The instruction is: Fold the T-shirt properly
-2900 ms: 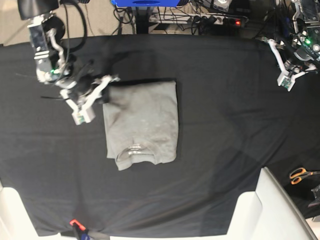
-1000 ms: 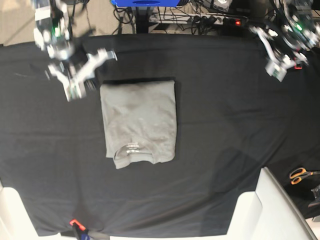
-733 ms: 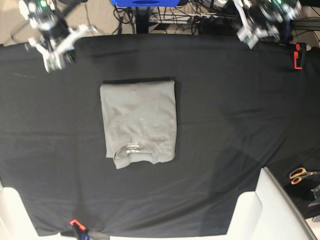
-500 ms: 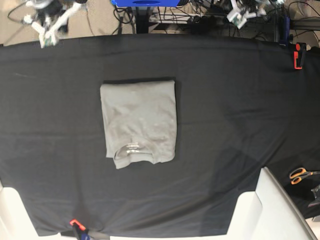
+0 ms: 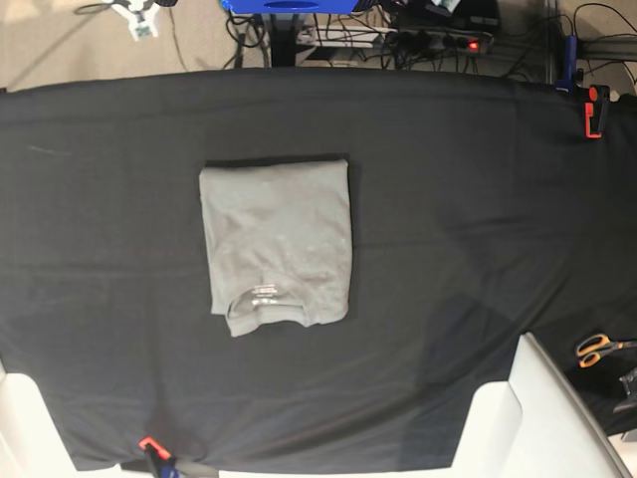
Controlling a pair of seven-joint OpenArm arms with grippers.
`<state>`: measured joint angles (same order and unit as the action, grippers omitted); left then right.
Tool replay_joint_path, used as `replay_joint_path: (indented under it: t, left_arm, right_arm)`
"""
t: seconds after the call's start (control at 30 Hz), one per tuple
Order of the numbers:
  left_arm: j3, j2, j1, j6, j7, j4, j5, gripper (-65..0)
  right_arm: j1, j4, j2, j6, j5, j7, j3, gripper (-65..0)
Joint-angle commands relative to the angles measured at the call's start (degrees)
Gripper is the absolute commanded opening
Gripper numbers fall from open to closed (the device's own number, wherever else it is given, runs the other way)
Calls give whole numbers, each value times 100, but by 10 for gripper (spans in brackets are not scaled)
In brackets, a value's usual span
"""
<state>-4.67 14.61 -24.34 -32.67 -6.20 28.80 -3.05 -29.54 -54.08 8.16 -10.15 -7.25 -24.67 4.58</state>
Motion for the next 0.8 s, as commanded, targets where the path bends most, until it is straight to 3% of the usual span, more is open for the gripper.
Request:
replay_joint_path:
  t: [0.0,0.13,0.2,0.27,0.4,0.5,0.67,0.77]
  left_arm:
    - [-92,29,91,-70,-334,-510,-42,-650]
    - [-294,-129,1014,62,-1301,-2181,-42,-650]
    - [-434,-244,1348,528,-1248,-2392,-42,-650]
    - [-681,-367,1568,1012,-1011,-2392,-34,-650]
    - [-1648,-648,1849,1486,-572,-2401,-42,-650]
    - [-2105,-736,1893,1662,-519,-2409,-95,-650]
    - [-1850,-709,1858,1662,-545,-2409,-104,-650]
    - [-1595,-569,1849,1662,-651,-2374,-86,-650]
  right_arm:
    - [119,560,-3,-9,-18,238,100,-650]
    - [1288,3417,-117,9,-10,2084,250,-644]
    - [1912,4789,-188,61,-18,3165,223,-644]
    - [2290,5408,-205,79,-18,3825,223,-644]
    - [2369,5408,-223,360,-18,3878,215,-644]
    - [2194,5343,-258,835,-18,3878,215,-644]
    - [1947,4965,-328,1573,-18,3886,215,-644]
    - [1903,4850,-346,1679,-18,3886,215,-644]
